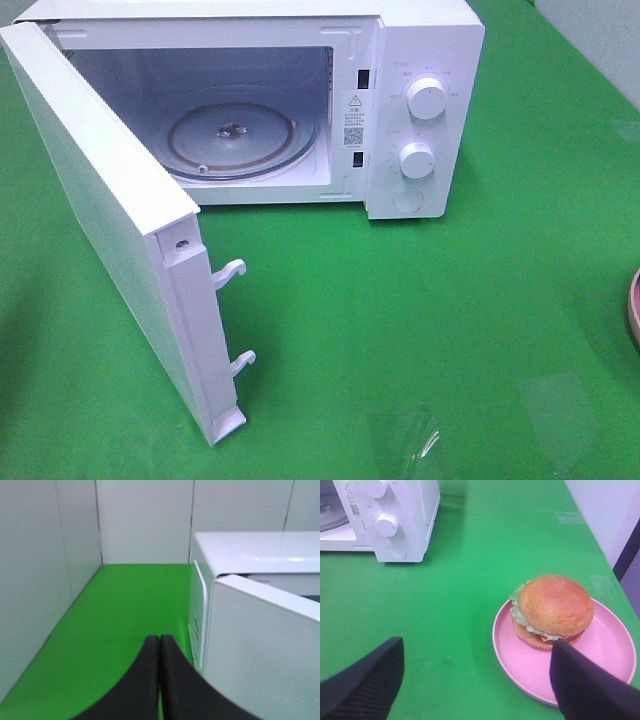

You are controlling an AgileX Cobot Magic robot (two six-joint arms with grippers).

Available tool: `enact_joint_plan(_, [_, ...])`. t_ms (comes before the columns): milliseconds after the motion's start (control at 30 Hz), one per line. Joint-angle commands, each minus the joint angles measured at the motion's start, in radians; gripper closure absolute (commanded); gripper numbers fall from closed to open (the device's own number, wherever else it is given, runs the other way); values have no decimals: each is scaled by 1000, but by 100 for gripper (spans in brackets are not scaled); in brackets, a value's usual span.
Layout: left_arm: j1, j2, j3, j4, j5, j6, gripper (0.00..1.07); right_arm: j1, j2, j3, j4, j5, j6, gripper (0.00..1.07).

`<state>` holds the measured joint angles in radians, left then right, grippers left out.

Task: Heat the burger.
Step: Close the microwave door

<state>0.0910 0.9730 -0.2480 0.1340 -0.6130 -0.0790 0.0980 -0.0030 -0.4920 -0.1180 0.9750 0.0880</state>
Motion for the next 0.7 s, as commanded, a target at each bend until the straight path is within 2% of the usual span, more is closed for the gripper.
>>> enact_joint_plan(33, [2, 128, 1, 146, -133, -69, 107, -4, -29, 1, -1, -11, -8, 31])
enact_joint_plan(67, [2, 190, -1, 181, -188, -69, 107, -4, -29, 1, -1, -11, -8, 31])
enact_joint_plan(167, [2, 236, -9, 196, -221, -91, 107, -4, -29, 1, -1, -11, -8, 31])
enact_joint_plan(200, [2, 291, -34, 237, -228, -142, 107, -4, -29, 1, -1, -11, -8, 31])
enact_joint_plan(233, [2, 291, -34, 237, -228, -142, 107, -4, -29, 1, -1, -11, -8, 31])
enact_joint_plan(267, [2, 331, -58, 313, -236, -158, 107, -4, -29, 1, -1, -11, -8, 31])
enact_joint_plan(300, [2, 331, -58, 313, -236, -158, 107, -4, -29, 1, -1, -11, -8, 31])
enact_joint_plan(333, [2, 370, -78, 388, -264, -169, 107, -4, -29, 1, -1, -11, -8, 31])
enact_joint_plan(400, [2, 389, -86, 419, -278, -181, 107, -4, -29, 1, -1, -11, -8, 31])
enact_joint_plan(433, [2, 421, -102, 454, -279, -209, 107, -4, -29, 1, -1, -11, -8, 31])
enact_joint_plan(567, [1, 484, -137, 508, -282, -233, 107, -4, -29, 1, -1, -11, -8, 31])
enact_joint_plan(700, [-2, 521, -146, 511, -321, -248, 107, -4, -29, 1, -1, -11, -8, 31])
